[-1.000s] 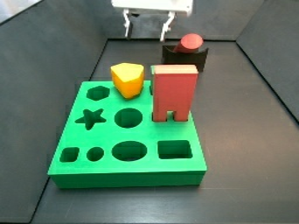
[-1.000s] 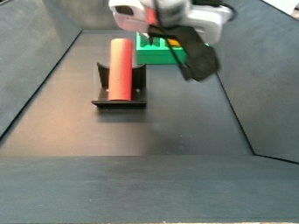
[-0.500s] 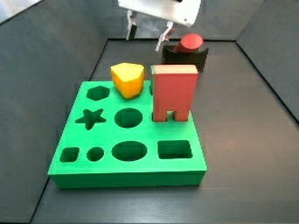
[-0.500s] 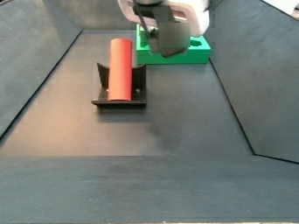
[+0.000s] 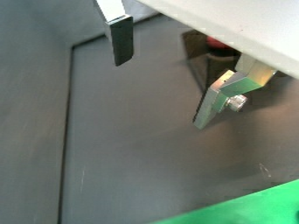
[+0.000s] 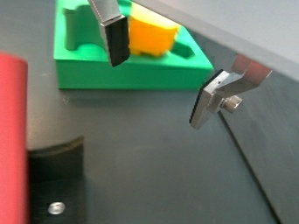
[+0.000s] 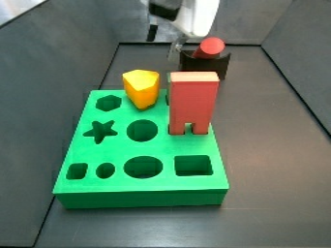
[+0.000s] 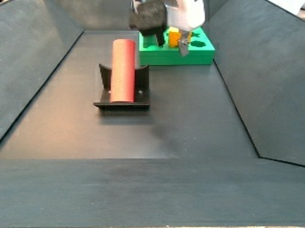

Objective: Pick up the oval object. Move up. Place the oval object on the fixture. Regrasp the oval object. Move to above the board. Insert the oval object.
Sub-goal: Regrasp the oval object.

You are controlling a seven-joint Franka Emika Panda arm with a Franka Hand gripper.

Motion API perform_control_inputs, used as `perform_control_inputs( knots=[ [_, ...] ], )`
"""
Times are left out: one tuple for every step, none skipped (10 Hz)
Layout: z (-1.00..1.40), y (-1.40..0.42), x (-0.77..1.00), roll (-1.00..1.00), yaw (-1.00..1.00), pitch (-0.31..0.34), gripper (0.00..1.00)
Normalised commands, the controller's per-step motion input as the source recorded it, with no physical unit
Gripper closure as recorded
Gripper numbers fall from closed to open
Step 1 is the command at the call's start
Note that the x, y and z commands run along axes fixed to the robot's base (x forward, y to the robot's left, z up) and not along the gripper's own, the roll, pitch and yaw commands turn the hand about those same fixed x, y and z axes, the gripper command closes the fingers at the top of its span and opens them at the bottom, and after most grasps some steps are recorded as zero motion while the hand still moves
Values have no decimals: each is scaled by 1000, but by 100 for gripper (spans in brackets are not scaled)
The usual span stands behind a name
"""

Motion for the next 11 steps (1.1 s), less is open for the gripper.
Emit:
perform_control_inputs(
  knots=[
    [5,-12,-47,729,-1000,-368,0],
    [5,-9,-46,714,-1000,-367,0],
    [3,-6,-50,695,-1000,-357,0],
    [1,-6,-50,683,-1000,-345,0],
    [2,-4,-52,670,-1000,-307,0],
    [0,-7,-53,654,-1000,-257,0],
    [-6,-5,-51,536,-844,-143,0],
    [-4,-1,-41,386,-633,-24,0],
    [-2,0,-31,230,-398,85,0],
    [2,0,-30,151,-260,136,0],
    [7,0,1000,82,-101,186,0]
  ],
)
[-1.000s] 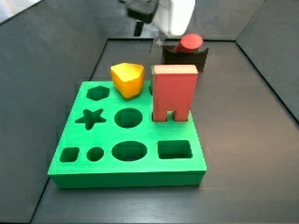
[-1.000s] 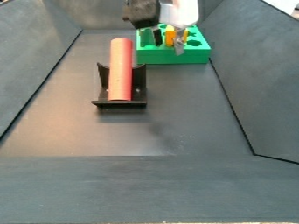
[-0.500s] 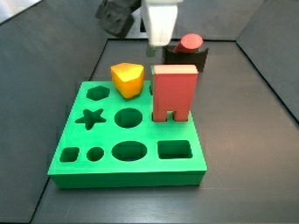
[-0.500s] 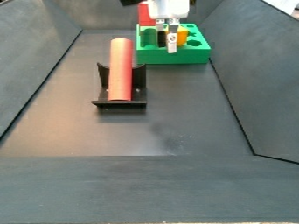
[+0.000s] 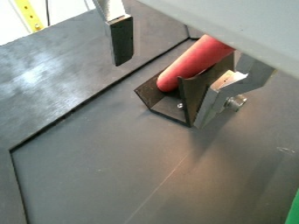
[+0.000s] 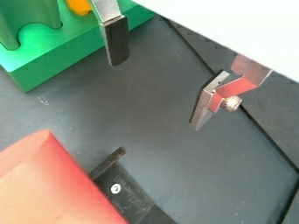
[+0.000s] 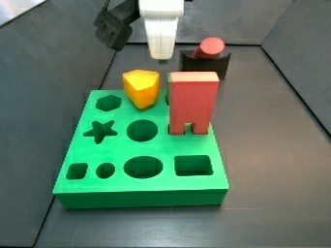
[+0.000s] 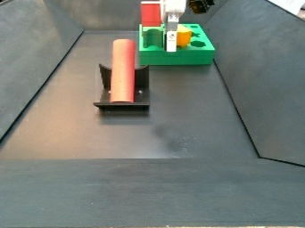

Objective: Pick up the oval object. Move up. Place the oval object on the fixture. Regrasp the oval object. Move to above the board. Insert the oval object.
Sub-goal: Regrasp the oval object.

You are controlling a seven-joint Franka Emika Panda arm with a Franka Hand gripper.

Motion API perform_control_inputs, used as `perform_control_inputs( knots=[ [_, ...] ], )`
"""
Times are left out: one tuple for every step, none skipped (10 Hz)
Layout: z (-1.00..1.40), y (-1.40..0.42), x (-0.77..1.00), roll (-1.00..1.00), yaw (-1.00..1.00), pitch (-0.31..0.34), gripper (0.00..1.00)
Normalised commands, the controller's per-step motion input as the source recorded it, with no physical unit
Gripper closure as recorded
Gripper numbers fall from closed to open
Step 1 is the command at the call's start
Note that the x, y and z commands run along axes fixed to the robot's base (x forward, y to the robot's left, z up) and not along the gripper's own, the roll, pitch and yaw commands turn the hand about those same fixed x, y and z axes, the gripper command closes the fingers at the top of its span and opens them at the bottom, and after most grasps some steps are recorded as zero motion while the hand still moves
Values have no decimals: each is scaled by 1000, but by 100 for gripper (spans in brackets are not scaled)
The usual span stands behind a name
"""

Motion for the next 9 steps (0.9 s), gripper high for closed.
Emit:
perform_control_inputs(
  knots=[
    [6,0,1000,71,-63,194,0],
    [-20,-3,1000,66,-11,227,0],
    [-12,-7,1000,57,17,227,0],
    [-5,-12,1000,34,42,221,0],
    [-6,-17,1000,19,54,216,0],
    [-4,-17,1000,3,59,211,0],
    [-2,-18,1000,-9,62,206,0],
    [-1,-20,1000,-18,63,206,0],
    [5,-22,1000,-22,63,211,0]
  ],
)
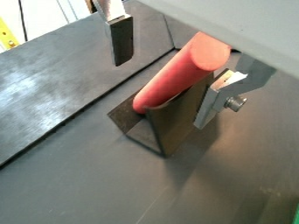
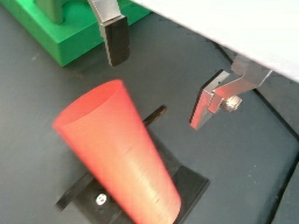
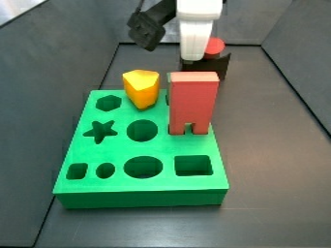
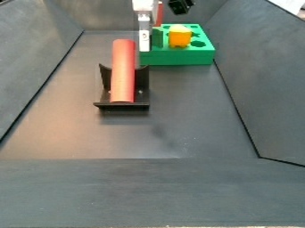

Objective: Pick up the oval object. Move up. Place the oval object on the fixture. Regrasp the oval object. Move to above the board. Insert the oval object.
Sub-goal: Regrasp the oval object.

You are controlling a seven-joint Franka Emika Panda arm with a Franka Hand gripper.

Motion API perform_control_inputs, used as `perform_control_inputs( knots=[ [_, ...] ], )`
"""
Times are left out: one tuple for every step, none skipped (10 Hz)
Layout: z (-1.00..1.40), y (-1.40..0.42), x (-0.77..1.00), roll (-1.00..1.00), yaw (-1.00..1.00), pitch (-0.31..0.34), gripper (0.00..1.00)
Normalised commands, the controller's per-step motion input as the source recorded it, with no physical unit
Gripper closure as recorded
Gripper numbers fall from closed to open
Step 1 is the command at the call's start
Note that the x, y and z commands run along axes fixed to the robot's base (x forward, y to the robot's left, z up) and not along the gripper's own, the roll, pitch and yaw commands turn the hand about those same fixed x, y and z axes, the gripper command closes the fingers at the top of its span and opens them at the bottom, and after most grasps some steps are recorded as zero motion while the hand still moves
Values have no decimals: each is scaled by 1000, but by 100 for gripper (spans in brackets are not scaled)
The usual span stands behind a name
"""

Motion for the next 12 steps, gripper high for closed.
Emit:
perform_control_inputs(
  knots=[
    [5,-22,965,-27,61,214,0],
    [5,-16,833,-40,58,217,0],
    [5,-15,782,-42,59,220,0],
    [5,-15,689,-41,60,221,0],
    [2,-15,620,-40,62,217,0],
    [-2,-12,530,-33,63,218,0],
    [4,-11,487,-31,65,219,0],
    [1,-14,405,-36,61,226,0],
    [-3,-15,354,-41,60,224,0],
    [3,-12,277,-46,58,225,0],
    [5,-12,239,-48,58,229,0],
    [-1,-11,162,-48,58,237,0]
  ],
)
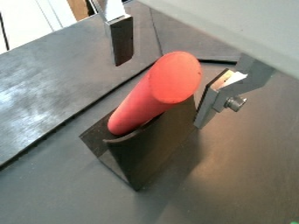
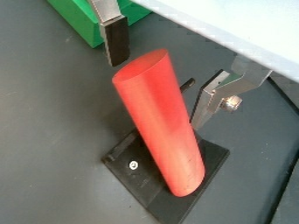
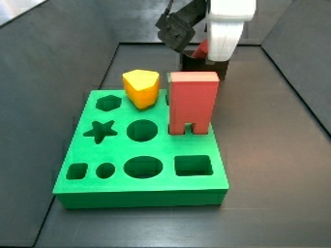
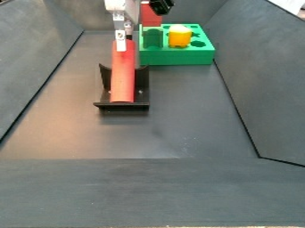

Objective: Pick up the oval object. Move up. Place the oval object on the fixture. Regrasp the oval object. Move to above the board. Insert the oval object.
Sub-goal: Regrasp the oval object.

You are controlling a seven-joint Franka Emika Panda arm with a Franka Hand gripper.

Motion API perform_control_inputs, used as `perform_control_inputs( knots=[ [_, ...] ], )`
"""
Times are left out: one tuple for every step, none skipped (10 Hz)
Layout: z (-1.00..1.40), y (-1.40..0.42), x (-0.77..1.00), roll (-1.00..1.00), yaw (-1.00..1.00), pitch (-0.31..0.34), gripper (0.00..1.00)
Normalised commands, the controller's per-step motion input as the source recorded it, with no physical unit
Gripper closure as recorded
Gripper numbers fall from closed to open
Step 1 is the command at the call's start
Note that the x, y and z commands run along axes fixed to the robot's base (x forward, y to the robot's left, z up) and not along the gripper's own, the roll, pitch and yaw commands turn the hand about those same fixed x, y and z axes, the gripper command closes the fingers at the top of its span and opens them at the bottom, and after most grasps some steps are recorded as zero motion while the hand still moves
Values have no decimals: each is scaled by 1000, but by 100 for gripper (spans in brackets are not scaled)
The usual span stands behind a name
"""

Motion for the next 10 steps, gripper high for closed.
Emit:
perform_control_inputs(
  knots=[
    [3,-10,134,-48,59,238,0],
    [3,-13,84,-48,62,225,0],
    [1,-11,74,-45,64,210,0],
    [1,-10,75,-45,65,208,0],
    [1,-9,76,-45,65,208,0],
    [2,-10,76,-45,65,207,0],
    [2,-10,77,-45,64,207,0],
    [2,-10,77,-45,64,206,0],
    [2,-10,77,-45,64,206,0],
    [2,-10,77,-44,64,206,0]
  ],
)
